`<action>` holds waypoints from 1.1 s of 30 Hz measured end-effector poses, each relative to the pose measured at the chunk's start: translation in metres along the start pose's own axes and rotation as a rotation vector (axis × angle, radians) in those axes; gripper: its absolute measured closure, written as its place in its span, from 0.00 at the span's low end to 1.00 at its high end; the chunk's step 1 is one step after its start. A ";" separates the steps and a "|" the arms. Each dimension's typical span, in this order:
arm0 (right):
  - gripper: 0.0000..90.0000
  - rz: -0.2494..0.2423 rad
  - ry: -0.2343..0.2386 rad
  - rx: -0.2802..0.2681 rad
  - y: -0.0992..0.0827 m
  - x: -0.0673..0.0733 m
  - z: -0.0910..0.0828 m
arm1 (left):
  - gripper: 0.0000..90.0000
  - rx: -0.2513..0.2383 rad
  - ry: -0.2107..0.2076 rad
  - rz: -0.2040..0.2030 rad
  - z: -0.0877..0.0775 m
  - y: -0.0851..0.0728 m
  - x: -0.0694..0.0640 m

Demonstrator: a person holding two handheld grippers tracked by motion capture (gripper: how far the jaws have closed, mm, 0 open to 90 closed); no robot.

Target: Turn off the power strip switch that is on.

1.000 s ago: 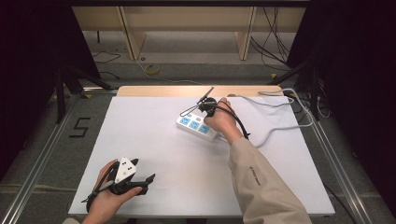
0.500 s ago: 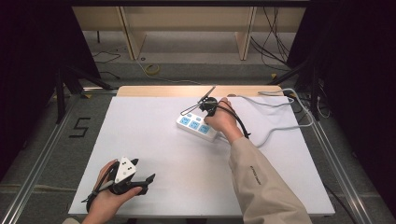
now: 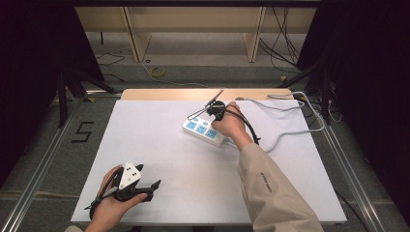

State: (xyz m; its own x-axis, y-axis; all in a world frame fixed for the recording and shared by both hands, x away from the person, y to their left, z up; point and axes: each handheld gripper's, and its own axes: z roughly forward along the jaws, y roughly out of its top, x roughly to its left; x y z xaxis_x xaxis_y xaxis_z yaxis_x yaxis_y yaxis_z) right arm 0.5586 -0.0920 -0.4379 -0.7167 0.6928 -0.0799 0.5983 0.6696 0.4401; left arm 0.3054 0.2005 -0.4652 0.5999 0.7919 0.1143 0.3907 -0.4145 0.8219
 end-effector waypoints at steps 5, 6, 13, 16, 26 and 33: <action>1.00 0.016 0.011 -0.039 -0.001 -0.001 -0.005 | 0.23 -0.001 -0.001 -0.003 0.000 0.000 0.000; 1.00 0.015 0.008 -0.053 -0.002 -0.001 -0.007 | 0.23 0.000 -0.001 -0.003 0.000 0.000 0.000; 1.00 0.024 -0.032 -0.145 -0.014 -0.004 -0.021 | 0.23 -0.001 0.001 -0.003 0.000 0.000 0.000; 0.97 0.027 -0.032 -0.148 -0.022 -0.004 -0.024 | 0.23 -0.001 0.003 -0.004 0.000 0.000 0.000; 0.77 0.081 0.021 -0.280 -0.076 0.001 -0.048 | 0.23 0.001 0.005 -0.009 0.000 -0.001 0.000; 0.69 0.076 0.044 -0.347 -0.118 0.011 -0.071 | 0.23 0.005 0.010 -0.012 0.000 -0.001 0.001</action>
State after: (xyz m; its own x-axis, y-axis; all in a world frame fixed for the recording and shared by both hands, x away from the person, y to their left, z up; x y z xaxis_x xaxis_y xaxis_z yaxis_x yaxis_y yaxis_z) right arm 0.4548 -0.1828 -0.4267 -0.6938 0.7201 -0.0001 0.4986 0.4805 0.7215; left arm 0.3054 0.2012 -0.4659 0.5883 0.8012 0.1097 0.4011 -0.4069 0.8207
